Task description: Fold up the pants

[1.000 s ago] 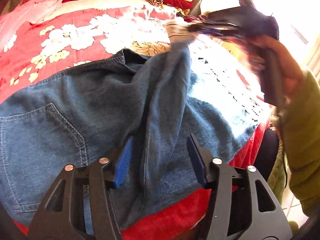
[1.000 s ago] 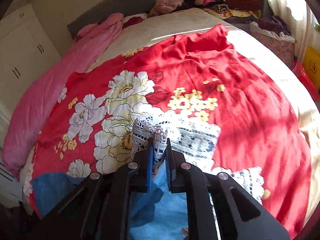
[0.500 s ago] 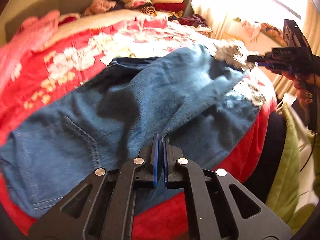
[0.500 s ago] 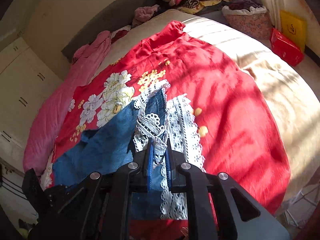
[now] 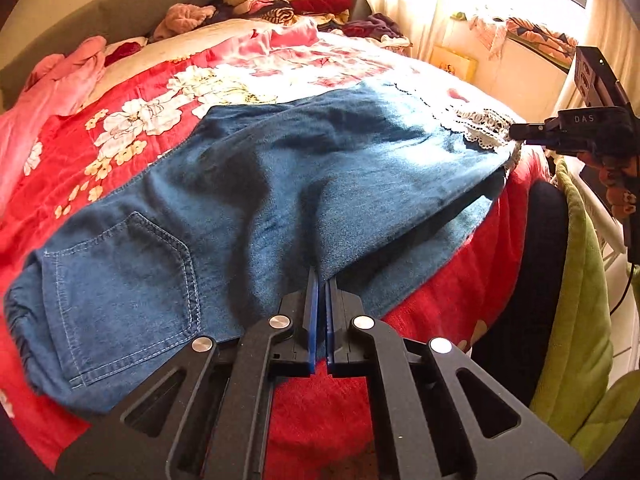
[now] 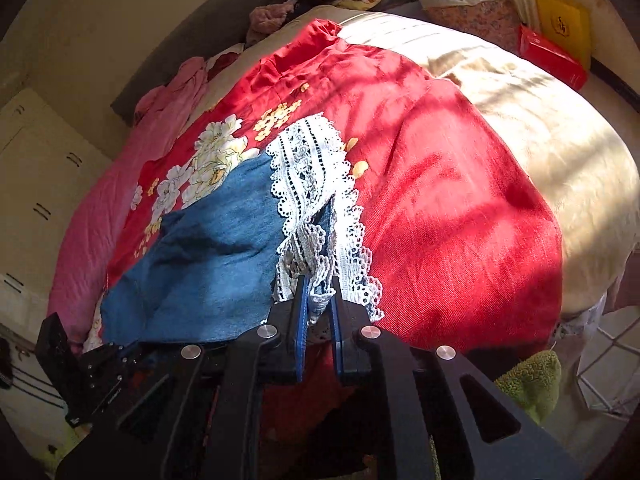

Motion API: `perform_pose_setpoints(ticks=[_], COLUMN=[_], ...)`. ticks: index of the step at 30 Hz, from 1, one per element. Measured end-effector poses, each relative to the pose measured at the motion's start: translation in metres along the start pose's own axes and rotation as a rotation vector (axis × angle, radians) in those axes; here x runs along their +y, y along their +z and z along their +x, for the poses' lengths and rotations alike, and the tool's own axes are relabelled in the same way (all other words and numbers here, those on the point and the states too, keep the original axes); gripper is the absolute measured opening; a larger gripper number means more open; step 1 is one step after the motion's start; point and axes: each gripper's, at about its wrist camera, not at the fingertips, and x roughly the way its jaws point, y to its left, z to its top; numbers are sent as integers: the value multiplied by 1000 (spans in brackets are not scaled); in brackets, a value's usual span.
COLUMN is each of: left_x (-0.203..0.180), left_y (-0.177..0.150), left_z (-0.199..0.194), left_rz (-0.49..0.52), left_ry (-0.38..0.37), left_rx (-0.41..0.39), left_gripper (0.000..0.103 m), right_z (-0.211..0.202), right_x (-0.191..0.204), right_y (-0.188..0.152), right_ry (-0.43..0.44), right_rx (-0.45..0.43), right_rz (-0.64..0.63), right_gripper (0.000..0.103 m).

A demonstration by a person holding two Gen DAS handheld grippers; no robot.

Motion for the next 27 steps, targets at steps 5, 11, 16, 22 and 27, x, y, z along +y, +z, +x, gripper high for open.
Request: perform_pose_setpoints(ticks=[5,11,16,22,27], left_x=[-6,-7,-2,43,115], left_y=[-9,-16,-21,-23,-31], left_z=[6,15,1,-47,-73], left_rz=[34,27,-6,-139,-337], left_ry=[-17,-35,-74,60,296], left_rx=[37,77,69,-22,-44], left_gripper=[0,1,24,51,74], right_z=[10,-5,-27,5,31], right_x=[-8,1,27,69,78], right_y=[-7,-5,-2,-6,-9], right_ry=[-49,-147,-183,-108,-91], right_rx=[40,-12,-117,-43,12], right_rz=[-3,-46,-185,-333,-347], right_gripper=[9,29,42,45,45])
